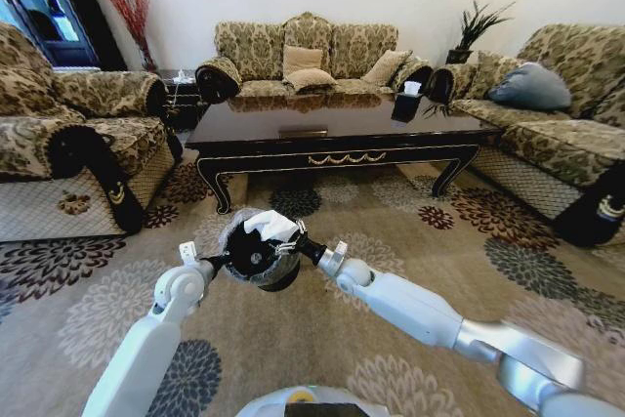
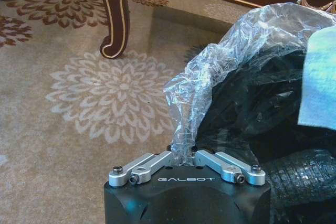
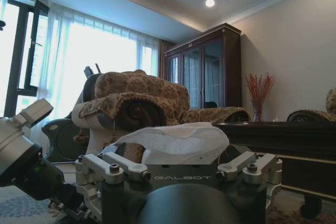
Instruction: Move to the front of the table and pick up the trash from the floor, then place it into the trash bin.
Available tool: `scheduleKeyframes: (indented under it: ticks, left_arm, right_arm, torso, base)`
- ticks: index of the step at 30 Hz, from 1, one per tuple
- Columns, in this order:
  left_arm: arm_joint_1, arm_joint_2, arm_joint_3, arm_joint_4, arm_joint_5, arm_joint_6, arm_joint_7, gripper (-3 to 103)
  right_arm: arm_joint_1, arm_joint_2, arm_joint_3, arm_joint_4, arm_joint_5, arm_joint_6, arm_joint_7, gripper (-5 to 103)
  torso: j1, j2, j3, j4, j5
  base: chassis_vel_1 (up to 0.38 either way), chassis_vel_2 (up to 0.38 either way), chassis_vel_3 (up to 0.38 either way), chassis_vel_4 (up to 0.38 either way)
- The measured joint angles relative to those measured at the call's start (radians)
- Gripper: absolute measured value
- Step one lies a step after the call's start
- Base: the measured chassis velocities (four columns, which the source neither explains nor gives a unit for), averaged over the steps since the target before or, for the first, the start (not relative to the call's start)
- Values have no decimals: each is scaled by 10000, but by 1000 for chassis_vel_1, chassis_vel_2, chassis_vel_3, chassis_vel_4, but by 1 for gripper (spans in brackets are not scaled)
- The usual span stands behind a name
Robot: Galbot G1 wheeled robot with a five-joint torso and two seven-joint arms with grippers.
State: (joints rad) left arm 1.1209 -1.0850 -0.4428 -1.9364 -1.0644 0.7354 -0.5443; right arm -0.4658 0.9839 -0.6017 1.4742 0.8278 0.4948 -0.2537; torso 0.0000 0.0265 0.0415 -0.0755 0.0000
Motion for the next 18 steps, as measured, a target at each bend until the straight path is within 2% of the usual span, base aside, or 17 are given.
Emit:
scheduleKeyframes:
  ticks: [7, 18]
  left_arm:
    - [-9, -58, -7, 29, 70, 0, 17, 1]
    - [45, -209, -184, 24, 94, 0, 52, 1]
  right_arm:
    - [65, -213, -226, 201, -187, 231, -356, 100]
    - [39, -191, -702, -57, -1073, 327, -460, 100]
  torso:
    - [0, 0, 0, -1, 0]
    - [0, -1, 0, 0, 0]
  base:
    - [0, 0, 0, 0]
    - [0, 0, 0, 0]
